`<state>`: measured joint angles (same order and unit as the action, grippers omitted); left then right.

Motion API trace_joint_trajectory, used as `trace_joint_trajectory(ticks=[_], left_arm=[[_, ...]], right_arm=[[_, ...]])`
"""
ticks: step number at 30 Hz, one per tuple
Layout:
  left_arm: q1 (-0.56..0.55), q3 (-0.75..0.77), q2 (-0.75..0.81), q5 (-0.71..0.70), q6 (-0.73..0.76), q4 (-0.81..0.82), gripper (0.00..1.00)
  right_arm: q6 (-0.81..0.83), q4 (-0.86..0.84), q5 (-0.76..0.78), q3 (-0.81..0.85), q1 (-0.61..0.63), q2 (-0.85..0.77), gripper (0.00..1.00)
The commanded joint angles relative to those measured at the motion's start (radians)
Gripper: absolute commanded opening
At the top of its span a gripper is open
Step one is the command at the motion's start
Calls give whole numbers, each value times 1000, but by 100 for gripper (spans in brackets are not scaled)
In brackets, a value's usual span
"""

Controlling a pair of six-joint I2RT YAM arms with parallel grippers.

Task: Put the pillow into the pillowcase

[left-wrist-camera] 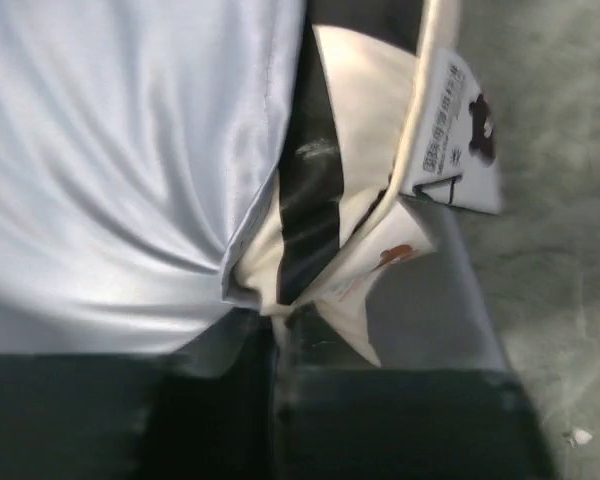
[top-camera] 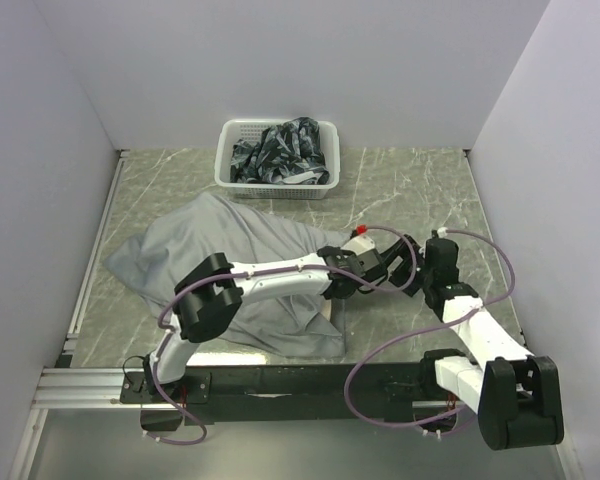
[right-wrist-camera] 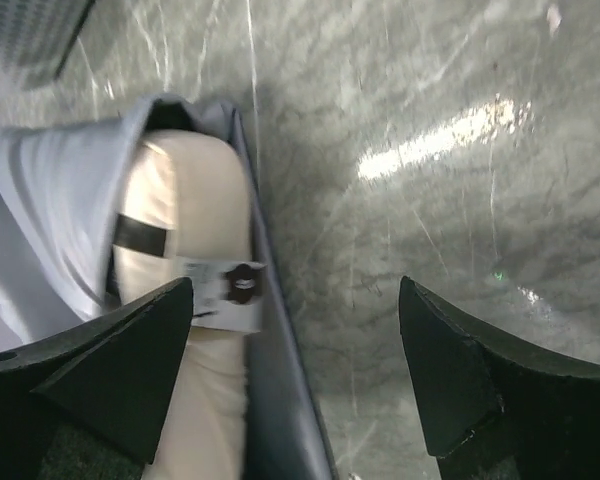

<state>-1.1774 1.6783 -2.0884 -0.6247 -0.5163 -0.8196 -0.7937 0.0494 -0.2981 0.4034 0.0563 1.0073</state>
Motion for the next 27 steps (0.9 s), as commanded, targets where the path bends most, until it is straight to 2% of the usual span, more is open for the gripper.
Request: trace_joint_trajectory(ticks=[1,3,7,9,12,20,21,22,23,24,26,27], left_arm=[[48,-46,112,-87,-56,-36,1],[56,-99,250,-32,-50,11,1],[100,-181,447,121,-18,80,1],[104,-207,523,166,-14,91,1],[107,-221,594,195,-25,86,1],[117,-247,683,203,-40,60,1],[122,-255,692,203,-42,60,1],[127,-261,697,212,-42,63,1],[133,-268,700,218,-44,66,1],[156,-287,706,232,-44,72,1],[180,-343,712,273,-41,83,1],[196,-365,714,287,-41,97,1]], right_arm=[[25,-89,-71,-28,10,14,89],[45,-115,-85,-25,26,28,89],[57,-161,-70,3,135,51,89],[59,-166,-7,47,249,79,89],[50,-168,76,109,342,149,89],[24,-284,50,221,382,350,86],[24,-275,54,236,395,362,81],[24,-261,54,254,395,372,68],[19,-234,60,294,393,367,30],[24,-151,79,314,393,347,16],[48,-58,203,375,387,242,0],[57,51,235,397,373,202,0]])
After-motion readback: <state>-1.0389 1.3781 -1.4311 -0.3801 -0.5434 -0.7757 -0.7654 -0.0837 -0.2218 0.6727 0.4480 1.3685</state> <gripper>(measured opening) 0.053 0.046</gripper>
